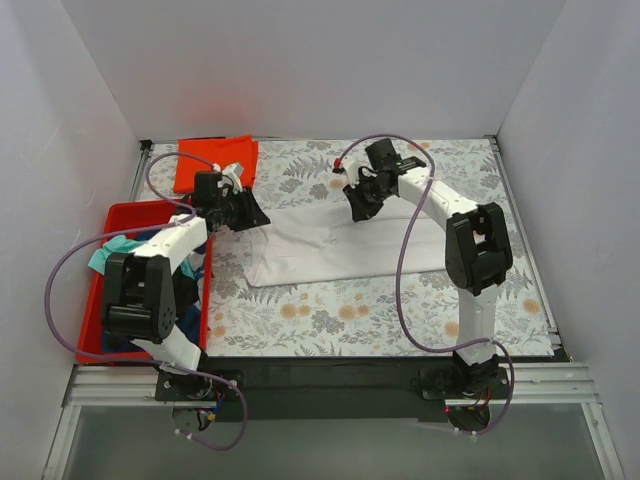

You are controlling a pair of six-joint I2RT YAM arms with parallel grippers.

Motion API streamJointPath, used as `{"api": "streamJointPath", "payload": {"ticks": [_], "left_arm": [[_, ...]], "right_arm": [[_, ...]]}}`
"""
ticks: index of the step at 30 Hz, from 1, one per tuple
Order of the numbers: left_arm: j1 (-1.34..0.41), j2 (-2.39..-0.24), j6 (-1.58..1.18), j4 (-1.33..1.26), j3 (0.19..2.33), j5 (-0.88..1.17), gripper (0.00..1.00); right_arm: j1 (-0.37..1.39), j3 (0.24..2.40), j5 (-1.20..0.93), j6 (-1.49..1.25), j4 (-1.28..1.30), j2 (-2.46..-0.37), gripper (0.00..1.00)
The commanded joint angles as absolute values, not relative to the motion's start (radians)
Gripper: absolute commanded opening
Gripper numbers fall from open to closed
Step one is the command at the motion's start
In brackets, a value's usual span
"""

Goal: Fold and stack the t-shirts
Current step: Fold the tshirt

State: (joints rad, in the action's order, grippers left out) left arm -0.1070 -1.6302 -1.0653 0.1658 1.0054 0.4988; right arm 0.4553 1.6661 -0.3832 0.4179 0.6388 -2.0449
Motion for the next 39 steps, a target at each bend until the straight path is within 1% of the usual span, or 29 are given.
{"api": "streamJointPath", "payload": {"ticks": [1,2,3,6,8,10,11,15,16,18,22,25,26,31,33,34,36,37,38,39], "left_arm": [[-0.234,-1.563,-0.820,0.402,1.066,0.339,0.28],[-0.265,-1.574,-0.792,0.454,1.068,0.243,0.27],[-0.320,-1.586,-0.769,0.471,1.066,0.206,0.26],[-0.363,-1.652,-0.718,0.534,1.104,0.172,0.25],[-0.394,-1.700,-0.709,0.569,1.129,0.173,0.22],[-0.420,-1.726,-0.704,0.578,1.156,0.115,0.18],[-0.443,-1.744,-0.687,0.583,1.161,0.100,0.18],[-0.460,-1.804,-0.681,0.601,1.180,0.052,0.16],[-0.459,-1.822,-0.687,0.606,1.183,0.043,0.13],[-0.459,-1.867,-0.693,0.604,1.178,0.023,0.10],[-0.456,-1.928,-0.675,0.565,1.166,-0.026,0.08],[-0.446,-1.997,-0.644,0.551,1.233,-0.035,0.07],[-0.437,-2.017,-0.635,0.548,1.261,-0.038,0.07],[-0.416,-2.202,-0.580,0.548,1.521,-0.028,0.05],[-0.416,-2.275,-0.561,0.545,1.629,-0.034,0.05],[-0.414,-2.307,-0.554,0.543,1.754,-0.040,0.05],[-0.402,-2.411,-0.551,0.543,1.882,-0.037,0.05],[-0.396,-2.446,-0.558,0.546,2.031,-0.016,0.05],[-0.385,-2.474,-0.572,0.555,2.092,-0.006,0.05],[-0.380,-2.512,-0.613,0.560,2.158,-0.002,0.06]], "right_arm": [[0.353,1.723,-0.305,0.478,0.667,-1.979,0.21],[0.339,1.730,-0.281,0.492,0.669,-1.982,0.21],[0.327,1.733,-0.262,0.503,0.670,-1.991,0.22],[0.290,1.743,-0.190,0.552,0.676,-2.020,0.22],[0.269,1.743,-0.149,0.564,0.678,-2.036,0.22],[0.246,1.737,-0.146,0.568,0.686,-2.054,0.22],[0.239,1.730,-0.134,0.575,0.686,-2.059,0.22],[0.224,1.660,-0.101,0.606,0.686,-2.077,0.21],[0.222,1.648,-0.095,0.609,0.686,-2.080,0.21],[0.219,1.618,-0.081,0.621,0.683,-2.080,0.19],[0.213,1.519,-0.092,0.630,0.681,-2.060,0.17],[0.213,1.447,-0.113,0.634,0.680,-2.019,0.16],[0.213,1.384,-0.132,0.634,0.678,-2.005,0.16],[0.216,1.175,-0.185,0.606,0.657,-1.870,0.15],[0.225,1.067,-0.259,0.563,0.661,-1.795,0.15],[0.260,1.033,-0.285,0.546,0.661,-1.769,0.15],[0.325,0.944,-0.374,0.497,0.667,-1.682,0.15],[0.403,0.931,-0.411,0.479,0.669,-1.657,0.16],[0.431,0.933,-0.511,0.460,0.672,-1.637,0.17],[0.448,0.946,-0.565,0.422,0.695,-1.614,0.18]]}}
